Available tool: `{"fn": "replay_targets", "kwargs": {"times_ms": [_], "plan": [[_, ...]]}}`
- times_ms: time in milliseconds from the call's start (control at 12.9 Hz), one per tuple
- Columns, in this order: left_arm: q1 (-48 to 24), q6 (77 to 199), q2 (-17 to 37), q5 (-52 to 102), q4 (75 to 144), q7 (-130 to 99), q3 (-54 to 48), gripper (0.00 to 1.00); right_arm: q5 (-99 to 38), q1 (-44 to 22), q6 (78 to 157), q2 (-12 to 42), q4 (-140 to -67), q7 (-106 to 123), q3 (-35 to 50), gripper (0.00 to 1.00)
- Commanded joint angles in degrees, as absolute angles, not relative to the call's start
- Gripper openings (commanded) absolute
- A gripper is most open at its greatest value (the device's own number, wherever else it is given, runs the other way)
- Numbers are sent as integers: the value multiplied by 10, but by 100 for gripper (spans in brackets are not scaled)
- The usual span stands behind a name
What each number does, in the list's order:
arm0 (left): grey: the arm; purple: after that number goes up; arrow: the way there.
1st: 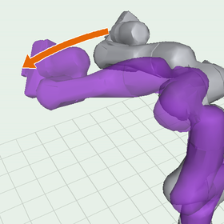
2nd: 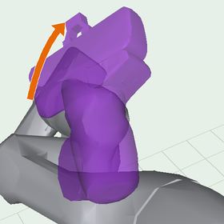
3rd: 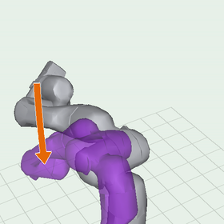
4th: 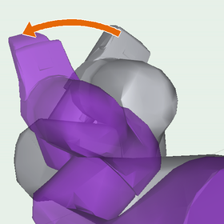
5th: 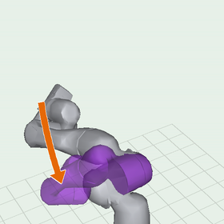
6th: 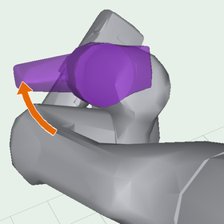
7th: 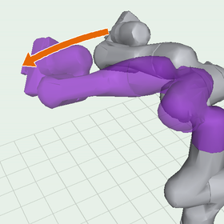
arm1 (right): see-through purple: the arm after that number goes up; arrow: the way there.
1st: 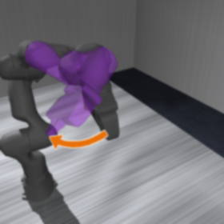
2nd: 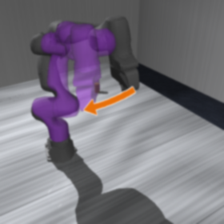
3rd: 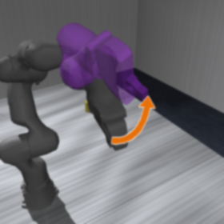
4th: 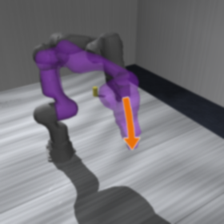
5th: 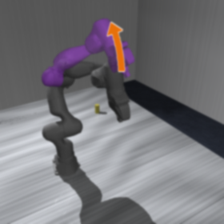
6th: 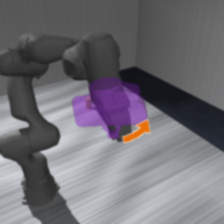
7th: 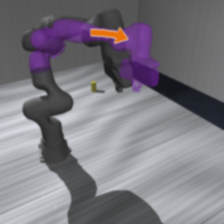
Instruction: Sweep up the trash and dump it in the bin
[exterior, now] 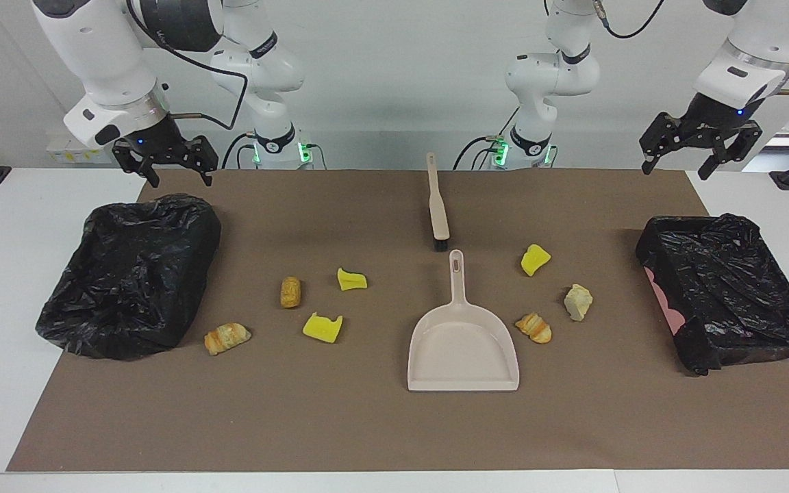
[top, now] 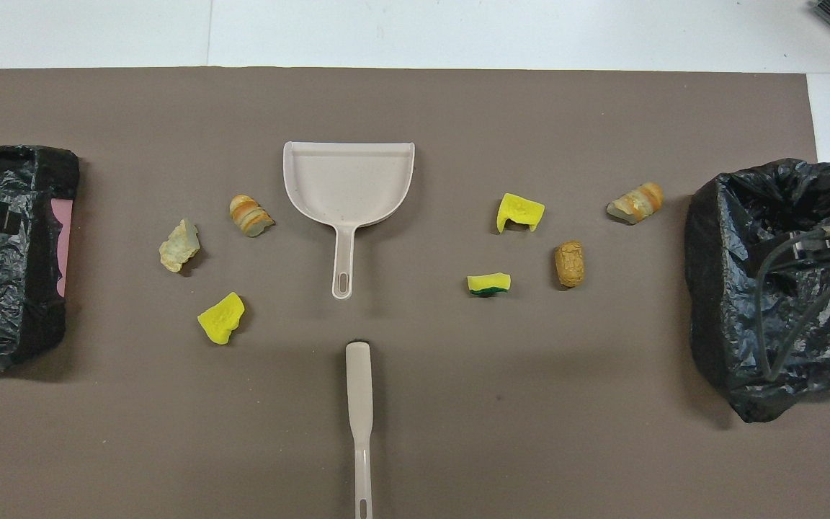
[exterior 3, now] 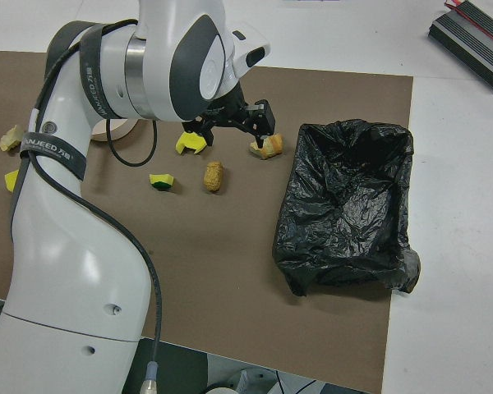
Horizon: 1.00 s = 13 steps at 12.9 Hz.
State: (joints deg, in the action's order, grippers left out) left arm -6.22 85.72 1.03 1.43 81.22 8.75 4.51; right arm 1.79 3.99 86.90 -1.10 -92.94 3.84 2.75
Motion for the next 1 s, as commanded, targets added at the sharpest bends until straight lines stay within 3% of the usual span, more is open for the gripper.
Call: {"fn": "replay_targets", "kwargs": {"times_ms": [0, 618, 927], "plan": [[-64, 852, 8, 10, 810, 84, 40, 100, 8, 43, 863, -23, -940, 33, 29, 100], [-72, 853, 6, 14, 812, 82, 30, 100, 8, 43, 868, -21, -939, 35, 29, 100], [-82, 854, -18, 16, 852, 81, 30, 100, 4, 41, 869, -21, -939, 38, 30, 100]]}}
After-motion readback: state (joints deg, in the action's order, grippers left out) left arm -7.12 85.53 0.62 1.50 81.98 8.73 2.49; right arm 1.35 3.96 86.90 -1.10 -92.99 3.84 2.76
